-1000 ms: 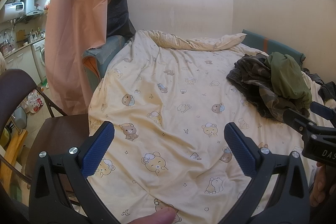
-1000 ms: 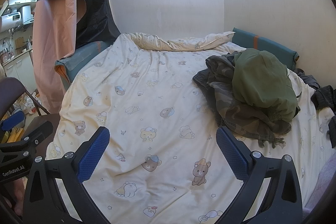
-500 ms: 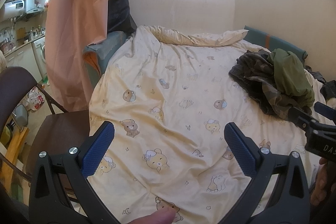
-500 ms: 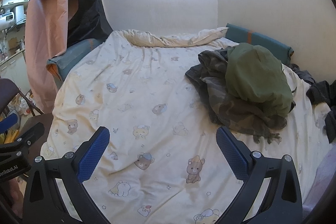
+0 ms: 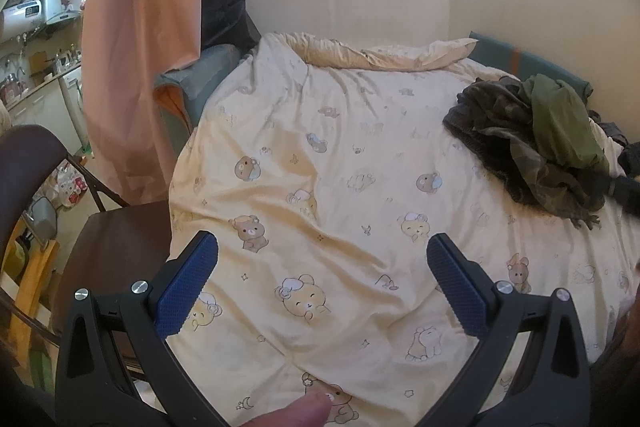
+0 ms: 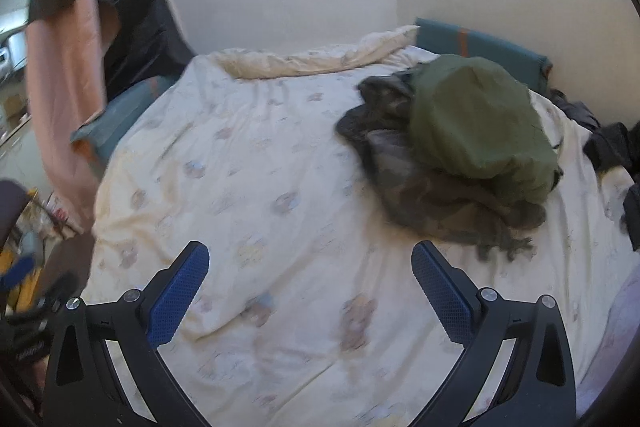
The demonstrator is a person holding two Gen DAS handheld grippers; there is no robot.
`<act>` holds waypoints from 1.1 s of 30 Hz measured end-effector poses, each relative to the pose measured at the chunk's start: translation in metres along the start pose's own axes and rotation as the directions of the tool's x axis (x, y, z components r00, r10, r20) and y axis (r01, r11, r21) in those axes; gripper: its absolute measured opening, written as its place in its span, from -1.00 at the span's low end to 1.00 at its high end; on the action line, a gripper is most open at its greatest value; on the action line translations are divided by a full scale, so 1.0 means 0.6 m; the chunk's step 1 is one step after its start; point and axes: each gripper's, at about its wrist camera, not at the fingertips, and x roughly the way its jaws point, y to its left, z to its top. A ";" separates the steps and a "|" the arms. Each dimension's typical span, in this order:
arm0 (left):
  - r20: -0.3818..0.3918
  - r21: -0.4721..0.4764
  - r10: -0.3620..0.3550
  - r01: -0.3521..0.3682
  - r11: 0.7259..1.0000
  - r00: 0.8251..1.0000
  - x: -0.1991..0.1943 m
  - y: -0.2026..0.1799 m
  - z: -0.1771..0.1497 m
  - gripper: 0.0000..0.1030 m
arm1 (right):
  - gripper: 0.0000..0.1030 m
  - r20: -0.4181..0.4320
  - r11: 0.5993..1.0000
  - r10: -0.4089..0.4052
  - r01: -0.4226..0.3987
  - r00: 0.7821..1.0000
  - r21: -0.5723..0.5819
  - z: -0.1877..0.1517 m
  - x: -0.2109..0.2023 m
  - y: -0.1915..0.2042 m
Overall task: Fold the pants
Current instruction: 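Reach the right tool into the pile and grasp the olive-green pants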
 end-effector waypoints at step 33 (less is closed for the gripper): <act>-0.067 -0.052 0.040 -0.044 0.998 0.997 0.054 0.039 0.019 1.00 | -1.00 -0.028 0.990 -0.130 0.128 0.991 -0.067 0.201 0.143 -0.180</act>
